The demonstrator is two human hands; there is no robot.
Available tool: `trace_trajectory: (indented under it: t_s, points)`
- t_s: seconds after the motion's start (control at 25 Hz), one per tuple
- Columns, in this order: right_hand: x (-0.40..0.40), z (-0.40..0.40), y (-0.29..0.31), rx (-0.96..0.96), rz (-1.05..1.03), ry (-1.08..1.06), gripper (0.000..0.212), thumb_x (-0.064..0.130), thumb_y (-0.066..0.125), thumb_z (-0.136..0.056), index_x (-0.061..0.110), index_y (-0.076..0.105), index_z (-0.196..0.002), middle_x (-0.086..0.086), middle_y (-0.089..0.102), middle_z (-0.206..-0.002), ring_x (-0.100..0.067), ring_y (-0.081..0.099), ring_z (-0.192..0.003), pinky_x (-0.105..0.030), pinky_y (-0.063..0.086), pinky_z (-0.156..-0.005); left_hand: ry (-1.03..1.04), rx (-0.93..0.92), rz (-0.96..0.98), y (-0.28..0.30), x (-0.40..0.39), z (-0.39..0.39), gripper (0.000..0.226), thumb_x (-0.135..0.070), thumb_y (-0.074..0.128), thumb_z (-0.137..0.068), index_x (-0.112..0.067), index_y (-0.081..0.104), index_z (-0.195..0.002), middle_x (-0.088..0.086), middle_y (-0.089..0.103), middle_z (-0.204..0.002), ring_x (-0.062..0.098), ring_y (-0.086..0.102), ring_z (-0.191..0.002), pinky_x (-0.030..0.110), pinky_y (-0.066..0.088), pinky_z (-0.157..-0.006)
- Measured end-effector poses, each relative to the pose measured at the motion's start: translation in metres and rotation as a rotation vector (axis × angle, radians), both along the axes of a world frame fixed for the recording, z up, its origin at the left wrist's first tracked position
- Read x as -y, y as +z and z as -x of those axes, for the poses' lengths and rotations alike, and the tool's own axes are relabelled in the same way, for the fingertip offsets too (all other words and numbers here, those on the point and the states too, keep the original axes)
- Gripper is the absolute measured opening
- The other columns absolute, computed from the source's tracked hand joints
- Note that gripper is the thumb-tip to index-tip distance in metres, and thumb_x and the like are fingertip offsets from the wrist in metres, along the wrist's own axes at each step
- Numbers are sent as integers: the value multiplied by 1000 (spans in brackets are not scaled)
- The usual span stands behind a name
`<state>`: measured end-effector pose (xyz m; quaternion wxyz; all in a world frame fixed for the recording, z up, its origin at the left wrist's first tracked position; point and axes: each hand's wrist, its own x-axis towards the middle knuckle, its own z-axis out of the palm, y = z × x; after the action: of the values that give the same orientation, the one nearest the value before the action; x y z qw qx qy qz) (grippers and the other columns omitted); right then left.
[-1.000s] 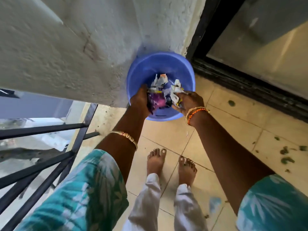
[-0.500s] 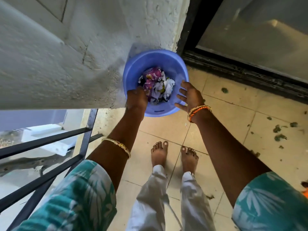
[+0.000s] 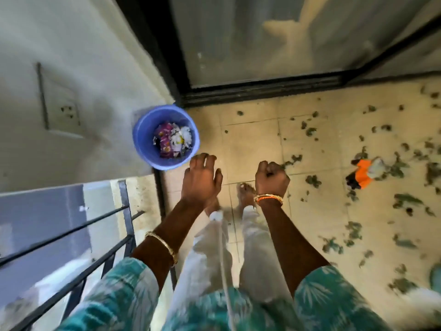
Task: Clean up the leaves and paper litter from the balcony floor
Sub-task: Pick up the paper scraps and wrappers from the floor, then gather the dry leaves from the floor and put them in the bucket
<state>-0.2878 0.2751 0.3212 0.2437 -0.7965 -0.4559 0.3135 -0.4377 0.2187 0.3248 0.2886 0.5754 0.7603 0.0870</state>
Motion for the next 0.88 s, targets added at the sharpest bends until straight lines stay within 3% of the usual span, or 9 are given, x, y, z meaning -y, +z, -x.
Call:
trace_trajectory:
  t_s: [0.08,0.2,0.32,0.44,0.56,0.68,0.88]
  points:
    - [17,-46,34,-33,-41,-86,43,15,56,-80,16,30,-46,-3,28,-45,-24,31,-50,-27,26,-54,-192,-5,45,31,-4,-26,54,-35,37,-88,-6,50,-132,19,44,-139,37,37,-132,49,43,-97]
    - [44,-120,94,-26,-108,-190,43,13,59,-83,21,33,-50,-2,39,-48,-22,38,-52,-24,28,-58,-456,-34,29,77,-8,-85,57,-28,45,-92,-4,38,-143,20,29,-153,37,23,-142,50,32,-110]
    - [84,-186,135,28,-166,-253,19,22,51,-81,8,58,-70,-12,58,-68,-22,52,-62,-22,34,-61,-664,-124,-11,125,-10,-156,65,-29,45,-96,-7,19,-151,16,12,-159,32,8,-147,46,22,-116]
    - [140,-252,159,87,-167,-361,36,27,47,-80,2,62,-101,-19,62,-99,-34,57,-94,-34,44,-80,-897,-222,-45,160,1,-238,73,-33,41,-96,-9,3,-153,13,-4,-161,30,-6,-148,44,14,-119]
    - [202,-313,176,224,-123,-511,53,33,46,-82,-1,55,-121,-25,53,-122,-40,47,-114,-43,39,-97,-1049,-216,-115,182,27,-325,74,-31,42,-95,-8,1,-153,13,-8,-161,28,-9,-148,45,12,-119]
    - [237,-367,197,276,-129,-621,55,23,57,-84,-2,46,-132,-26,40,-140,-41,36,-129,-47,33,-107,-1151,-173,-191,196,58,-406,73,-28,43,-96,-7,4,-153,14,-6,-161,28,-6,-148,44,11,-119]
    - [266,-443,212,449,-95,-728,59,35,38,-83,-2,49,-129,-26,45,-136,-43,42,-126,-51,39,-100,-1333,-198,-287,215,83,-515,70,-31,38,-97,-7,3,-153,15,-4,-160,29,-3,-149,44,9,-118]
